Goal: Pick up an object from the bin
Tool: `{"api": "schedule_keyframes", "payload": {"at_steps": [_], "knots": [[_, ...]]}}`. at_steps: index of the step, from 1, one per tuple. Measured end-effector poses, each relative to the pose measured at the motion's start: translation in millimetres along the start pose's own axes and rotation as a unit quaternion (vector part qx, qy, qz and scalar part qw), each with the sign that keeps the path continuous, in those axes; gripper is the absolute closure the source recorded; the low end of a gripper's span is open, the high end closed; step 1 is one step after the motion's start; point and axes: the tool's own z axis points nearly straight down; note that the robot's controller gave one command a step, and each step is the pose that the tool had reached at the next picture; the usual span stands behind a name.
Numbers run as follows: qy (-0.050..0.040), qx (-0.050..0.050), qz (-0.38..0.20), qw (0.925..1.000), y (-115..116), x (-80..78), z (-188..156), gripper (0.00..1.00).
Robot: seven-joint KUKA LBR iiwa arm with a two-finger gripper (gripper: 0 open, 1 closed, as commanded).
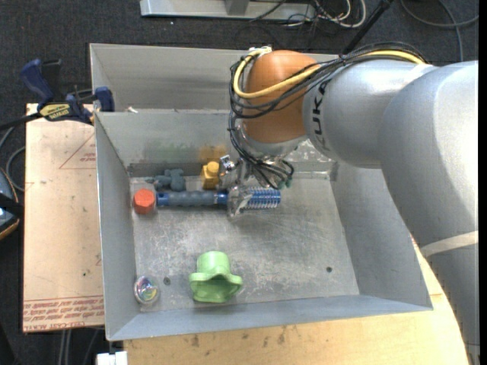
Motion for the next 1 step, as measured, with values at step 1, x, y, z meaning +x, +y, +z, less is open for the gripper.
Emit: {"api": "schedule_keyframes", "payload": {"at_steps": [1], "knots": [[-0.0048,0.002,0.001,1.0,-5.9,10.9,-151.6,1.0]]}}
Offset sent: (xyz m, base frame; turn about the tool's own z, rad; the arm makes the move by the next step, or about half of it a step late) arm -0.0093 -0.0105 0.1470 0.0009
